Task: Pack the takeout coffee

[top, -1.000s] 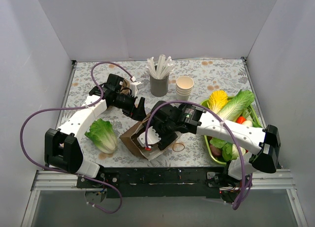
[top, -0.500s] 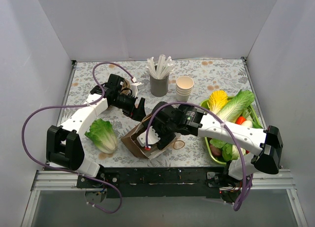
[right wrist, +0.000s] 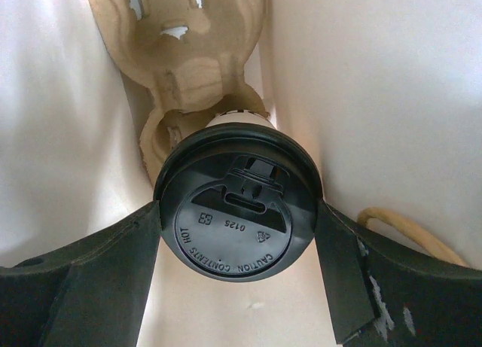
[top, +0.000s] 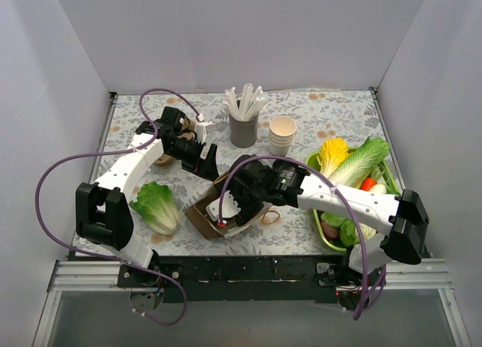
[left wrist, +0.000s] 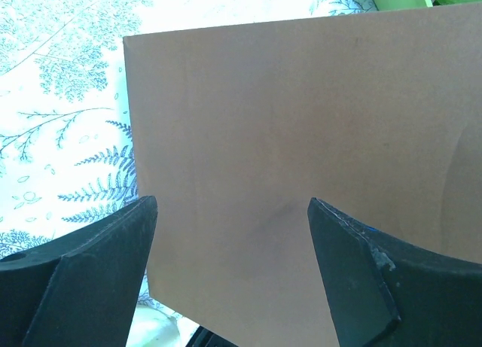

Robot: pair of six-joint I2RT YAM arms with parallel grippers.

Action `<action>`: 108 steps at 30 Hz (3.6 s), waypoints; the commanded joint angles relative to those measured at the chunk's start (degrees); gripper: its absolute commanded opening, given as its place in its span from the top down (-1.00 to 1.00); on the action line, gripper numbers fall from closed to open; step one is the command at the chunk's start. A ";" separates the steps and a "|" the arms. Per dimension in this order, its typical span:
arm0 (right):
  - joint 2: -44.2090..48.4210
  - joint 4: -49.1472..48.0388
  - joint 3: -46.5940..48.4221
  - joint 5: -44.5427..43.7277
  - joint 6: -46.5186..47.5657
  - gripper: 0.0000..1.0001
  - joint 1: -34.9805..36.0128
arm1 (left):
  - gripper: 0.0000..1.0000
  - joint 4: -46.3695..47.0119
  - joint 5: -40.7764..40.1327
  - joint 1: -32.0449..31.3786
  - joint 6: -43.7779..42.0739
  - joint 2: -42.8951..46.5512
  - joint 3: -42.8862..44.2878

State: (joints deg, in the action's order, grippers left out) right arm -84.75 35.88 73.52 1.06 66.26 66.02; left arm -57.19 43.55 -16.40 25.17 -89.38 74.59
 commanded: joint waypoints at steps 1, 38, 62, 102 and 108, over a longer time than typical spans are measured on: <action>-2.17 0.33 1.98 -0.71 0.80 0.97 -1.15 | -0.62 -2.84 -0.22 0.41 -2.14 -0.26 3.63; -13.50 36.35 17.62 7.38 12.13 0.97 -8.54 | -0.68 -1.97 -0.22 2.08 0.67 -3.26 21.66; -12.28 32.85 4.09 7.11 9.24 0.97 -7.92 | -0.70 -0.12 -0.31 2.08 0.85 3.08 14.97; -4.64 25.56 10.42 8.34 0.89 -0.93 -8.10 | -0.74 0.77 4.26 2.08 -3.11 3.69 9.35; -3.50 24.86 10.25 8.43 -0.08 -0.94 -8.01 | -0.74 1.11 4.44 2.08 -3.11 4.22 8.47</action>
State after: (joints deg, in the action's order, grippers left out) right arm -91.20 60.25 82.98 7.60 67.75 57.87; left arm -56.66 46.11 -14.57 22.94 -88.60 83.55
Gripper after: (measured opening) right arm 0.965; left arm 0.869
